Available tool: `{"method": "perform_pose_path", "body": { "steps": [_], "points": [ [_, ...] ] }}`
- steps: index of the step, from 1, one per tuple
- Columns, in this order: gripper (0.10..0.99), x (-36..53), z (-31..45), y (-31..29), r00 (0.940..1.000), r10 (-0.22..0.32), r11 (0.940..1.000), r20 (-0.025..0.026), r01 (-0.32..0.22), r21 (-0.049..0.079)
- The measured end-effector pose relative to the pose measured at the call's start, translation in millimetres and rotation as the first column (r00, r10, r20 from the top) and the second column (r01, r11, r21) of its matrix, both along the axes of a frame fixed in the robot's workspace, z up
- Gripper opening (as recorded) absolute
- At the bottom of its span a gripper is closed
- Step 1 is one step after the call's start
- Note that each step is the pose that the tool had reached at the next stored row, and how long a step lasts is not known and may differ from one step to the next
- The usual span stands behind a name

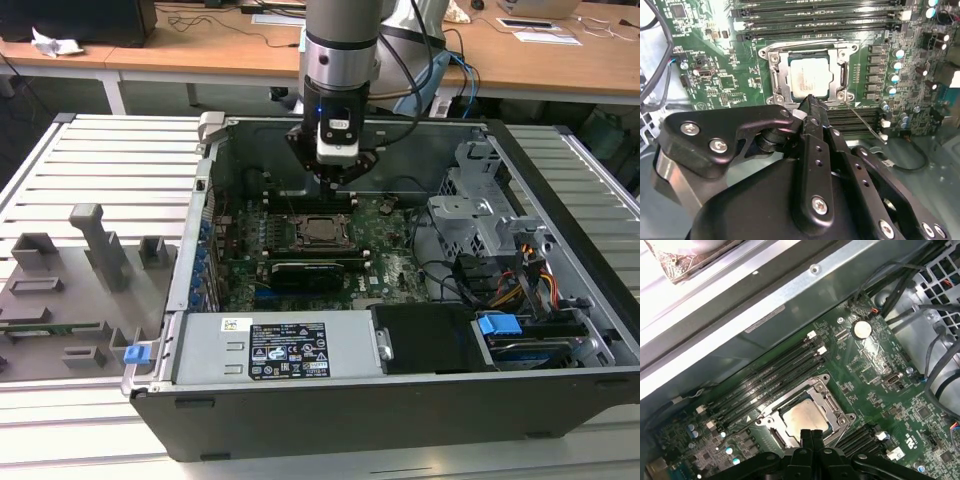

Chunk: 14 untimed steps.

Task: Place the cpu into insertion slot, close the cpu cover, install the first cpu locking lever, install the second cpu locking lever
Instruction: 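Install the first cpu locking lever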

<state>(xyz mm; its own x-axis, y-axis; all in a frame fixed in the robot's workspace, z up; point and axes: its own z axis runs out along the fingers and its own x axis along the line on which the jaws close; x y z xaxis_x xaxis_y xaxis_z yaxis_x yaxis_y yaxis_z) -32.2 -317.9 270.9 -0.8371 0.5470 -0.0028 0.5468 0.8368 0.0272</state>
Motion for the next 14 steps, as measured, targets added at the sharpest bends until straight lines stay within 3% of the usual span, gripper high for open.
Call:
{"method": "perform_pose_path", "body": {
  "steps": [3, 7, 11, 14],
  "points": [
    [0.106, 0.0, -0.1, 0.0, 0.9984, 0.056, 0.9984, 0.0001, -0.056, 0.000],
    [0.106, 0.0, -0.2, 0.0, 0.9915, 0.130, 0.9915, 0.0000, -0.130, 0.000],
    [0.106, 0.0, -0.2, 0.0, 0.9790, 0.204, 0.9790, 0.0000, -0.204, 0.000],
    [0.106, 0.0, -0.3, 0.0, 0.9642, 0.265, 0.9642, 0.0000, -0.265, 0.000]
  ]
}}
